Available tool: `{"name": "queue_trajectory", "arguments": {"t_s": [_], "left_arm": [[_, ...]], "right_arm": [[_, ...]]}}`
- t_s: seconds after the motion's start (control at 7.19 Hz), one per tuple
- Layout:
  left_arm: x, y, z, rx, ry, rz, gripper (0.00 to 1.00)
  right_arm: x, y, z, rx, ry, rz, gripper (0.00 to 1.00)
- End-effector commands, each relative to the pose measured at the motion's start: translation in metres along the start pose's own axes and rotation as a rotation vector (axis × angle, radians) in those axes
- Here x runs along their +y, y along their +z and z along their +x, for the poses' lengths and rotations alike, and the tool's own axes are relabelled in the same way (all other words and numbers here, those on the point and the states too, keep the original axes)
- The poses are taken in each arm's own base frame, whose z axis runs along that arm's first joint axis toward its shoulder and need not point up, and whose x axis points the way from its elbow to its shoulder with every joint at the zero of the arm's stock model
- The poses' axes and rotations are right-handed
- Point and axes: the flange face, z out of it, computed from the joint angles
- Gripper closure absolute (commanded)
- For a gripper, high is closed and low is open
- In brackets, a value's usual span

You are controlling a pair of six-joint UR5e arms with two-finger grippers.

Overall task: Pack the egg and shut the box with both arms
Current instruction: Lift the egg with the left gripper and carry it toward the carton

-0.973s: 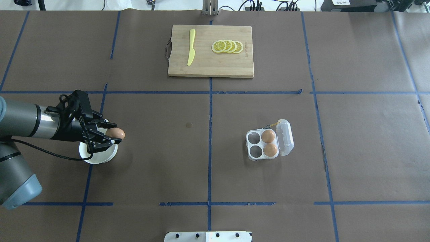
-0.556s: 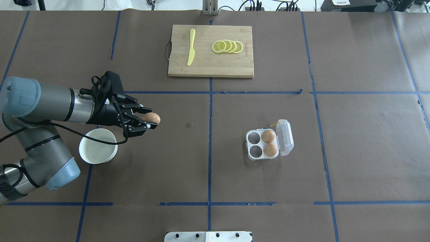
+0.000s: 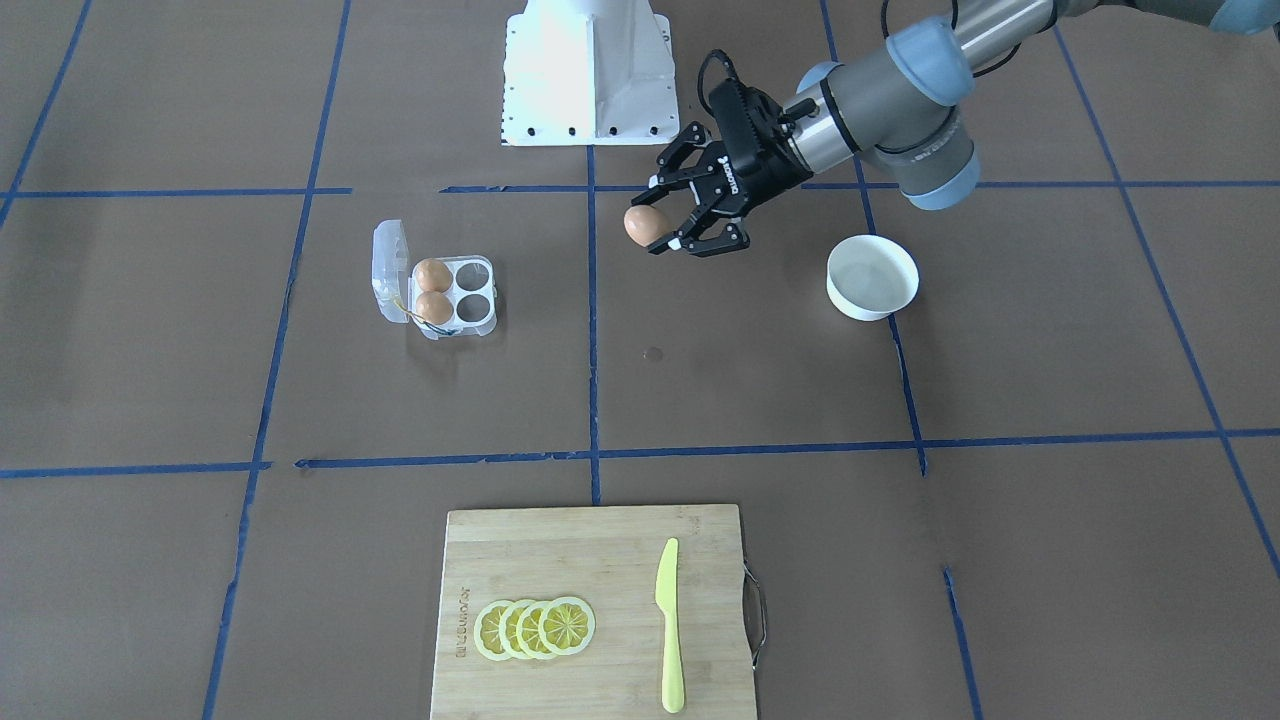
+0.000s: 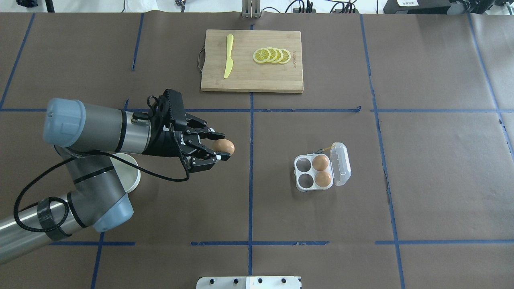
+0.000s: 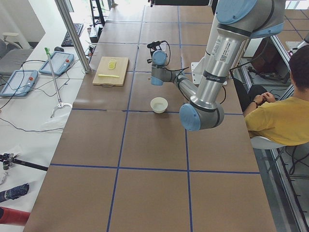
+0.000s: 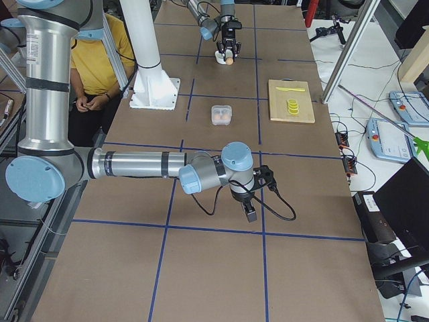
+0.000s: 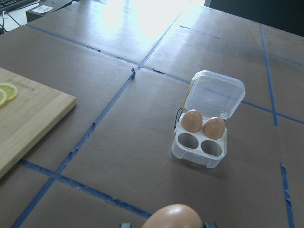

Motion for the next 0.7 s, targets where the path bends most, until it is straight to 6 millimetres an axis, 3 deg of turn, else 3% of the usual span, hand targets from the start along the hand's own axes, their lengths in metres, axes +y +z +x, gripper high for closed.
{"name": "queue_trajectory", "arguments": {"t_s": [0.0, 0.14, 0.28, 0.56], "left_arm": [[-0.019, 0.063, 0.05, -0.048, -0.022, 0.097, 0.79], [-0.017, 0.096, 0.059, -0.068, -0.028, 0.137, 0.79], [0.0, 0.116, 0.066, -0.073, -0.039, 0.167, 0.79], [0.018, 0.143, 0.083, -0.09, -0.054, 0.19, 0.79]], "right_arm": [[0.0, 0.0, -0.001, -0.004, 0.0, 0.001, 0.0], [0.0, 0.0, 0.0, -0.004, 0.001, -0.001, 0.0], [0.0, 0.0, 0.0, -0.004, 0.001, -0.001, 0.0], [0.0, 0.0, 0.0, -0.004, 0.002, 0.0, 0.0]]}}
